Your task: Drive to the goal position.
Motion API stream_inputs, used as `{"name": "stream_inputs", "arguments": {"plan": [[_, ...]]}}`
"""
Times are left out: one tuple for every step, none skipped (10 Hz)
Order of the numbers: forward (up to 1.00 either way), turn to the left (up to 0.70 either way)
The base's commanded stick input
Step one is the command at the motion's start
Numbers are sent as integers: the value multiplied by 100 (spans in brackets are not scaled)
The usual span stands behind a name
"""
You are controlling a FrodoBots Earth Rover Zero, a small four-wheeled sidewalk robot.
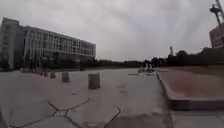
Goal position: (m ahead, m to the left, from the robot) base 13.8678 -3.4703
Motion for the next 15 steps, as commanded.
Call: {"name": "stream_inputs", "arguments": {"plan": [[100, -24], [100, -17], [100, 0], [100, 0], [100, 0], [100, 0], [100, 0], [100, -4], [100, -17], [100, -20], [100, -4], [100, 0], [100, 0], [100, 0], [100, 0]]}}
